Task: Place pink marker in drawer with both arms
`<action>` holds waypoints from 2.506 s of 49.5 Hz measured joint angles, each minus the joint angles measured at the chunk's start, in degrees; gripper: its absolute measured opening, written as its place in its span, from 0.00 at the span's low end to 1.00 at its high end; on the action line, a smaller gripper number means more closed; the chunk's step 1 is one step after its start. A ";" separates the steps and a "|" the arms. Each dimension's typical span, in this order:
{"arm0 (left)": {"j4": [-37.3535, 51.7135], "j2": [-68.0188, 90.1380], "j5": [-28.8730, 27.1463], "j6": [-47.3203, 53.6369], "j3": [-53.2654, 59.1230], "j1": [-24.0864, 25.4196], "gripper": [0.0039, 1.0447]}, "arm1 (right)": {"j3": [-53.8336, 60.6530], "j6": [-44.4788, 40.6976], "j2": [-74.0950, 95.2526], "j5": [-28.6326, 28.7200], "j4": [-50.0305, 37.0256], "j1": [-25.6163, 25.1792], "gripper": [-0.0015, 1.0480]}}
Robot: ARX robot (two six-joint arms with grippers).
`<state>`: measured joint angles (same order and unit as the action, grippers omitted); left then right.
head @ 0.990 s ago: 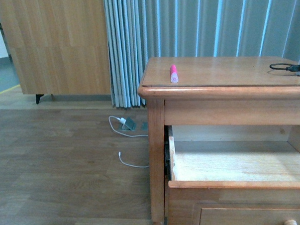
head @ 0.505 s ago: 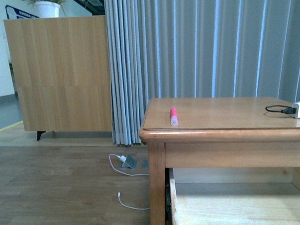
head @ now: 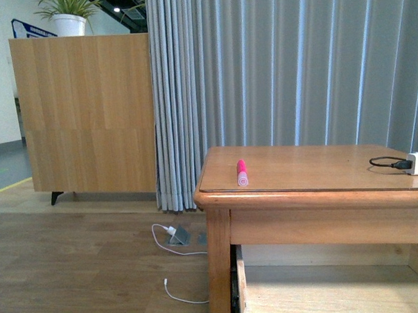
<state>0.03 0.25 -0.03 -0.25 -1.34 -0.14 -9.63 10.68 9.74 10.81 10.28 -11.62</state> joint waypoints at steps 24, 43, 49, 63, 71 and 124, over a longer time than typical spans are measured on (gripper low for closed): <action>0.00 0.00 0.00 0.00 0.00 0.00 0.94 | 4.50 -10.05 -4.66 -1.49 -9.97 2.01 0.92; -1.42 9.01 -16.57 -8.76 -2.03 -8.22 0.94 | 4.50 -10.27 -4.66 -1.46 -9.97 2.01 0.92; 7.41 19.96 -14.82 -8.70 -6.12 -10.64 0.94 | 4.50 -10.27 -4.66 -1.49 -9.97 2.01 0.92; 27.52 56.15 -10.62 -1.86 -23.50 -13.84 0.94 | 4.50 -10.27 -4.66 -1.46 -9.97 2.01 0.92; 29.18 72.96 -9.16 0.50 -37.07 -17.29 0.94 | 4.50 -10.27 -4.66 -1.49 -9.97 2.01 0.92; 0.24 131.03 -11.02 -1.64 -111.95 -28.11 0.94 | 4.50 -10.27 -4.66 -1.49 -9.97 2.01 0.92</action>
<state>0.27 131.28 -11.05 -1.89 -113.30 -28.25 -5.13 0.40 5.08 9.32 0.32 -9.61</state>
